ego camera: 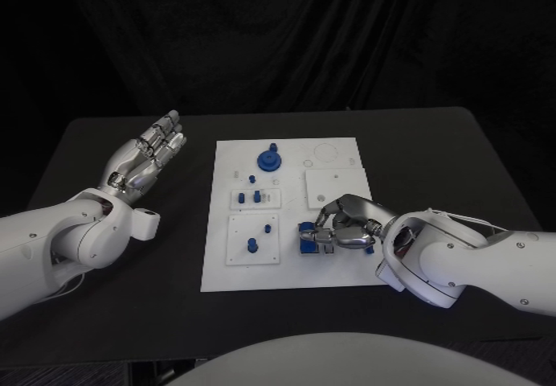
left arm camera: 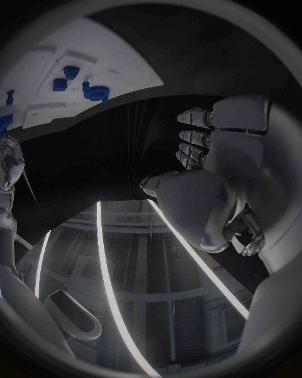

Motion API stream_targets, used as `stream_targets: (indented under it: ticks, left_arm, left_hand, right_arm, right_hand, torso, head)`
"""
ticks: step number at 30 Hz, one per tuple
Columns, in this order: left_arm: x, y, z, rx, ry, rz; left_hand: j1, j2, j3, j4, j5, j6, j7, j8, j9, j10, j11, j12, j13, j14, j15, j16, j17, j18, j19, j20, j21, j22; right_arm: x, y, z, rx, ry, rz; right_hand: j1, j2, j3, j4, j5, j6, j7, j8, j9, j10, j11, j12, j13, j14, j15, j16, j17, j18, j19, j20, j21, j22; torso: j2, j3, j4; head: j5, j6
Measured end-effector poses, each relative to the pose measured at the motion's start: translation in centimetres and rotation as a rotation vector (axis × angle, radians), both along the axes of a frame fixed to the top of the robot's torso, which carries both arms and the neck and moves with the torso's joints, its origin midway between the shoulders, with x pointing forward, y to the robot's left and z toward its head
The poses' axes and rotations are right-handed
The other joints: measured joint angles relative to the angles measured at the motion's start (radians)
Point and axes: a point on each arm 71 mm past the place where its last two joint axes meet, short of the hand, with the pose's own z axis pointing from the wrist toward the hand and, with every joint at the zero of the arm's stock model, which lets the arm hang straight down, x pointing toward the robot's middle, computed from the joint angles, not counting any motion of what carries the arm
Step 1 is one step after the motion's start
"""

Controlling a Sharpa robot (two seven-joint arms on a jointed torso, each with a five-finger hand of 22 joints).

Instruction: Assemble the parts on the task board

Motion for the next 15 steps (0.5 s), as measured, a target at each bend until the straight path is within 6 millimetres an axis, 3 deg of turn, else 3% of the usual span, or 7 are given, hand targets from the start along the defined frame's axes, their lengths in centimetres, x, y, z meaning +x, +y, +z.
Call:
stream_targets:
  ticks: [2,4,13,15]
  left_arm:
    - [-0.01,0.0,-0.01,0.0,0.0,0.0]
    - [-0.02,0.0,-0.03,0.0,0.001,0.0]
    - [-0.04,-0.01,-0.07,-0.001,0.002,-0.002]
    - [-0.04,-0.01,-0.08,-0.001,0.002,-0.002]
  left_hand:
    - [0.0,-0.001,0.0,0.0,0.0,0.0,0.0,0.0,0.0,0.0,0.0,0.0,0.0,0.0,0.0,0.0,0.0,0.0,0.0,0.0,0.0,0.0]
    - [0.004,-0.004,0.0,0.0,0.0,0.0,0.0,0.0,0.0,0.0,0.0,0.0,0.0,-0.004,0.004,0.0,0.0,0.0,0.004,0.004,0.0,0.0]
    - [0.004,-0.004,0.0,0.0,0.004,0.0,0.0,0.0,0.0,0.0,0.0,0.0,0.0,0.0,0.007,0.0,0.0,0.0,0.004,0.004,0.0,0.0]
    - [0.004,-0.004,0.0,0.0,0.004,0.0,0.0,0.0,0.0,0.0,0.0,0.0,0.0,-0.002,0.009,0.0,0.0,0.0,0.004,0.004,0.0,0.0]
  right_arm:
    - [-0.02,0.09,0.12,-0.006,-0.019,0.014]
    - [-0.04,0.17,0.22,-0.013,-0.037,0.029]
    - [-0.07,0.36,0.31,-0.05,-0.071,0.073]
    - [-0.06,0.41,0.28,-0.058,-0.073,0.081]
  right_hand:
    - [0.02,0.005,-0.019,0.0,-0.011,-0.023,-0.005,0.054,0.047,-0.002,-0.004,0.0,0.0,0.0,0.0,0.0,0.0,0.0,-0.002,-0.005,0.0,0.0]
    - [0.037,0.006,-0.029,-0.003,-0.019,-0.034,-0.01,0.089,0.076,0.001,-0.007,0.0,0.0,0.004,-0.004,0.0,0.0,0.0,0.0,-0.007,0.0,0.0]
    - [0.073,0.019,-0.068,-0.012,-0.054,-0.06,-0.025,0.203,0.172,0.0,-0.02,0.0,0.0,0.001,-0.014,0.007,0.0,0.0,0.0,-0.014,0.0,0.0]
    - [0.081,0.019,-0.072,-0.01,-0.058,-0.063,-0.028,0.218,0.184,0.001,-0.021,0.0,0.0,0.001,-0.014,0.007,0.0,0.0,0.0,-0.014,0.0,0.0]
  torso:
    - [0.0,0.0,-0.0001]
    - [0.0,0.0,-0.0001]
    - [0.0,0.0,-0.0003]
    - [0.0,0.0,-0.0003]
  head:
    - [0.001,0.0]
    - [0.001,0.0]
    - [0.004,0.0]
    - [0.005,0.0]
